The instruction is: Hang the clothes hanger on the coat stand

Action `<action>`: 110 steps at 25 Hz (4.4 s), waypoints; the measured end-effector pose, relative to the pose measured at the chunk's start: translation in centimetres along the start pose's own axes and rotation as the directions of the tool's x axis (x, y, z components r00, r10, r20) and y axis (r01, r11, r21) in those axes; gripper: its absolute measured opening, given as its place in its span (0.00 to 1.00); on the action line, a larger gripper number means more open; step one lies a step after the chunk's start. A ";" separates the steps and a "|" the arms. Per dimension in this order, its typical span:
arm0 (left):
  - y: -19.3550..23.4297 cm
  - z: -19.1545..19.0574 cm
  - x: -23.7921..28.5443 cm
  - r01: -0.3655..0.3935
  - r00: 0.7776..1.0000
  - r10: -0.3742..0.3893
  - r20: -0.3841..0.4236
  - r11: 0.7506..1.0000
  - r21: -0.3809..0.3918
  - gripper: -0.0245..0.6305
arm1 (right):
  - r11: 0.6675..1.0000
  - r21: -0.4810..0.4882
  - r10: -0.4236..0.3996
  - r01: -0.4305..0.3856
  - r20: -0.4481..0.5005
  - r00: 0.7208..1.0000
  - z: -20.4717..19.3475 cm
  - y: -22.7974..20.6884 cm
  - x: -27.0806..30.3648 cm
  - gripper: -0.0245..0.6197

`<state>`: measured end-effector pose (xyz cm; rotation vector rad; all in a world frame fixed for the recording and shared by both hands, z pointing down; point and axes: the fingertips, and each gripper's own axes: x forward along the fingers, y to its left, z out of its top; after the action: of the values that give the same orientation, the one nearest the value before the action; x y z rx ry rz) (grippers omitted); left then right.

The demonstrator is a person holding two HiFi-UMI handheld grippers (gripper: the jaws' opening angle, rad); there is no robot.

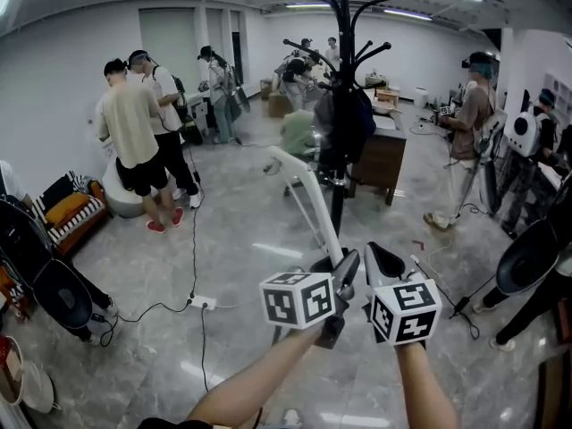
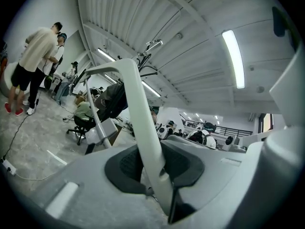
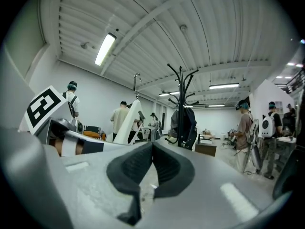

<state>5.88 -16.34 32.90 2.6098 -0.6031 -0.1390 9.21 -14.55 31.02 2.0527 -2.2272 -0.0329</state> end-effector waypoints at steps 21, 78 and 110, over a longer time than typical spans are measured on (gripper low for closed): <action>11.7 5.1 6.6 0.039 0.999 -0.039 -0.006 0.999 -0.029 0.18 | 0.999 -0.004 -0.044 0.044 -0.024 0.999 -0.2 -1.6 14.0 0.04; 15.5 10.0 33.7 -0.131 0.991 0.127 0.049 0.989 0.070 0.18 | 0.988 -0.003 0.152 -0.152 0.063 0.986 1.6 -24.5 29.3 0.04; 22.2 11.9 37.3 -0.120 0.992 0.118 0.044 0.992 0.042 0.18 | 0.992 0.011 0.126 -0.127 0.060 0.990 1.3 -25.2 37.0 0.04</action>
<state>28.34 -55.31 32.48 2.6111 -0.7837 -0.1442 31.16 -53.54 29.98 1.9373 -2.3952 -0.0671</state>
